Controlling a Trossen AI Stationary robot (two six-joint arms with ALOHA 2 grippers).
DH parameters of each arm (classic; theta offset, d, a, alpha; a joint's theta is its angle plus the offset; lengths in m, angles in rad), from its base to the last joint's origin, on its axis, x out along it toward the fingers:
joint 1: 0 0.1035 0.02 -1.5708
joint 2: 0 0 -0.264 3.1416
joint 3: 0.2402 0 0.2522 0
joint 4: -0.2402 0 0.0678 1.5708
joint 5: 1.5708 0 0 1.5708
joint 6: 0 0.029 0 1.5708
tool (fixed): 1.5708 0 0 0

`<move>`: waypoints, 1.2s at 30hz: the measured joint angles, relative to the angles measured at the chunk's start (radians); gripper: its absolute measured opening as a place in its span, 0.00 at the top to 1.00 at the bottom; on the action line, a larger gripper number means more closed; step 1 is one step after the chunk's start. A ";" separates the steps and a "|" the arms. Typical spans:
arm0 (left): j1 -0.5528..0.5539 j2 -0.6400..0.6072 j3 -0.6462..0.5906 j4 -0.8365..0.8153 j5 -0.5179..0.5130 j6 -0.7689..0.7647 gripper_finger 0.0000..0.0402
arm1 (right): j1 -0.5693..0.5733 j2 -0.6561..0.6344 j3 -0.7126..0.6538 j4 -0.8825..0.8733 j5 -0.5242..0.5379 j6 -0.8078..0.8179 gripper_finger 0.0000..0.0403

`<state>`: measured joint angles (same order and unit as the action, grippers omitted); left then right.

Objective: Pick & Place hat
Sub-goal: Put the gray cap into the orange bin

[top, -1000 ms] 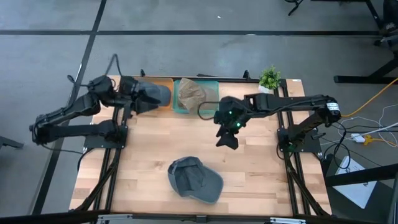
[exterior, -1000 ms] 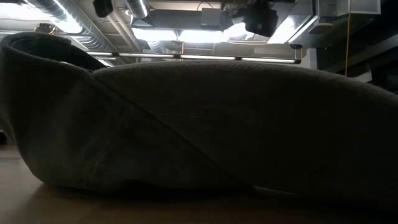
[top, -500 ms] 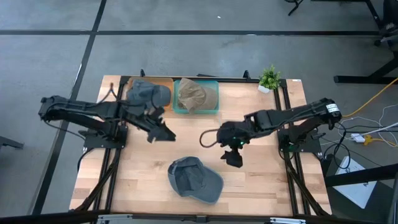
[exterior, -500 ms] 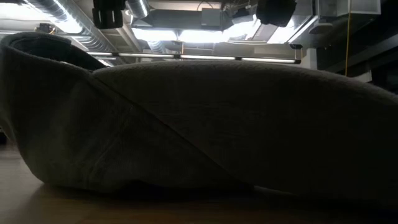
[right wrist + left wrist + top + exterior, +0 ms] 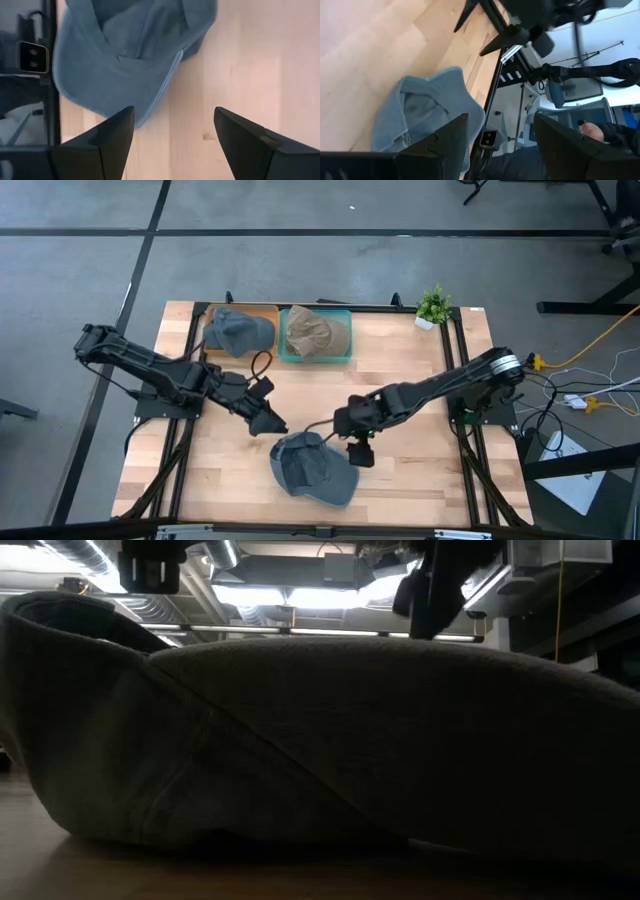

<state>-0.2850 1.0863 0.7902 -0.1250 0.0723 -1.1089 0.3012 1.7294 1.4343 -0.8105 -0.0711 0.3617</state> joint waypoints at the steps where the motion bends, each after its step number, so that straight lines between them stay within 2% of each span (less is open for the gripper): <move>1: -0.005 0.003 0.000 -0.003 0.000 -0.004 0.46 | 0.002 0.019 0.000 0.005 -0.001 0.007 0.33; 13: -0.049 0.011 0.000 -0.005 0.036 0.074 0.46 | 0.005 0.235 0.000 0.115 -0.022 0.133 0.33; 17: -0.061 0.011 0.000 -0.006 0.095 0.109 0.46 | 0.006 0.266 0.000 0.153 -0.087 0.186 0.33; 22: -0.082 0.011 0.000 -0.014 0.106 0.169 0.46 | 0.015 0.275 -0.001 0.197 -0.082 0.208 0.35; 25: -0.090 0.011 0.000 -0.030 0.107 0.186 0.46 | 0.016 0.275 0.000 0.217 -0.081 0.235 0.43; 34: -0.094 0.011 0.000 -0.069 0.158 0.193 0.46 | 0.015 0.275 0.000 0.226 -0.093 0.298 0.91; 36: -0.094 0.011 0.000 -0.070 0.158 0.211 0.46 | 0.015 0.273 0.001 0.225 -0.098 0.303 0.96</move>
<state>-0.3790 1.0977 0.7902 -0.1947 0.2302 -0.8975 0.3164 2.0025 1.4349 -0.5850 -0.1688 0.6651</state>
